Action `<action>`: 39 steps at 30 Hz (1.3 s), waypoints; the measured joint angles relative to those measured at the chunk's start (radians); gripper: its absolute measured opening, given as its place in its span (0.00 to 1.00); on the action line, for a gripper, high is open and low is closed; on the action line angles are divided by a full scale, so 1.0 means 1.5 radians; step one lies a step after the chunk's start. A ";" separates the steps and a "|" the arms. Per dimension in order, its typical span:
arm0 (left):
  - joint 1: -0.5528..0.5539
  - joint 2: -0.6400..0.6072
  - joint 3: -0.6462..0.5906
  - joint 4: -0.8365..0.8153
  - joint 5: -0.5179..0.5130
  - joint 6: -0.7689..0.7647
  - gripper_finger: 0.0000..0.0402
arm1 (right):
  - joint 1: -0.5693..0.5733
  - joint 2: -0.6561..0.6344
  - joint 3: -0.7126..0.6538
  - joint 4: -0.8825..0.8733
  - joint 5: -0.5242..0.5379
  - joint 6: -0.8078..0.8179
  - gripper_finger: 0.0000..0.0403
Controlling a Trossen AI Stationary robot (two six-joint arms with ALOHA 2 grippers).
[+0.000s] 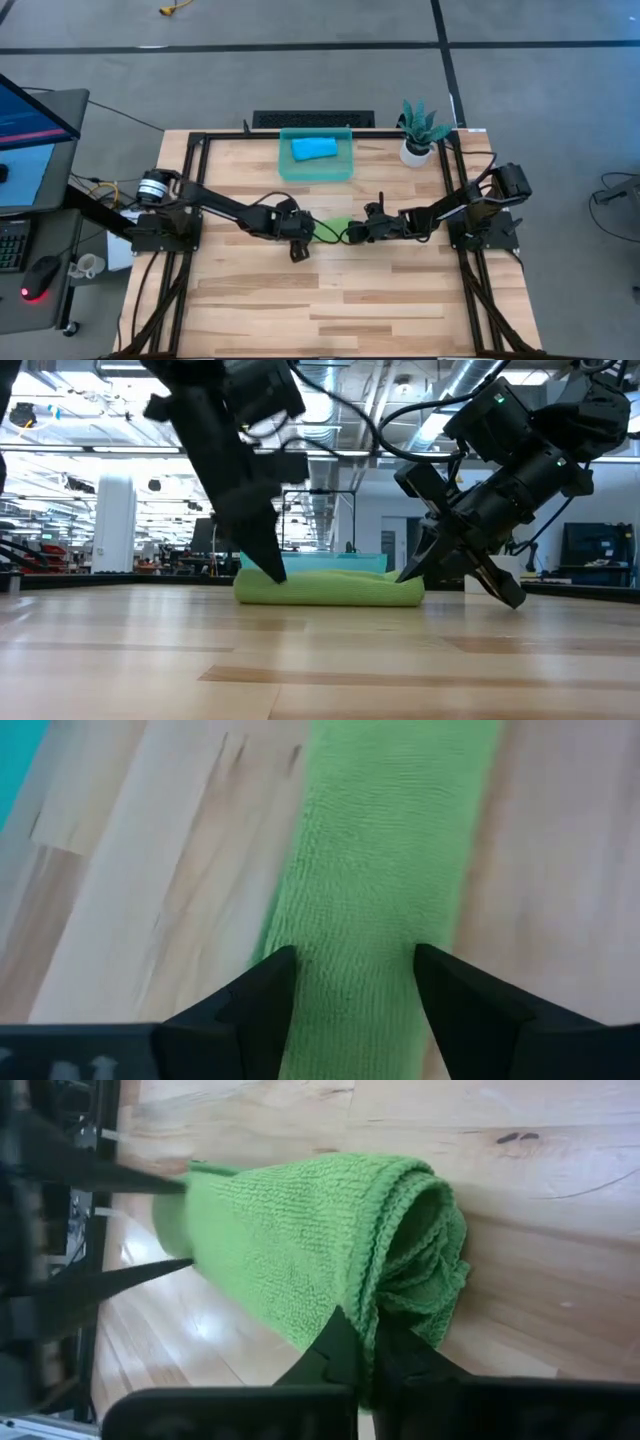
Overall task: Roll microfiber towels into tight, uniform cylinder then place into a basket
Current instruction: Put the green microfiber cloth into the bin
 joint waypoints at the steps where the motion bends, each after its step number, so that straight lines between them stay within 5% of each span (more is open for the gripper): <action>1: -0.002 -0.012 0.000 -0.010 0.008 0.006 0.50 | 0.000 0.000 0.000 0.001 0.000 0.000 0.05; 14: -0.096 -0.257 -0.047 -0.180 -0.013 -0.092 0.50 | 0.000 0.000 0.000 0.002 0.000 0.000 0.05; 20: -0.166 -0.310 -0.259 0.183 0.004 -0.189 0.50 | 0.000 0.000 0.000 0.005 -0.002 -0.007 0.08; 24: -0.162 -0.311 -0.382 0.485 0.022 -0.215 0.50 | 0.003 0.000 -0.001 0.008 -0.002 -0.010 0.05; 27: -0.149 -0.311 -0.441 0.610 0.013 -0.247 0.50 | 0.010 0.001 -0.001 0.009 0.001 -0.015 0.05; 39: -0.093 -0.311 -0.453 0.535 -0.009 -0.339 0.63 | 0.016 0.001 -0.001 0.011 0.005 -0.017 0.05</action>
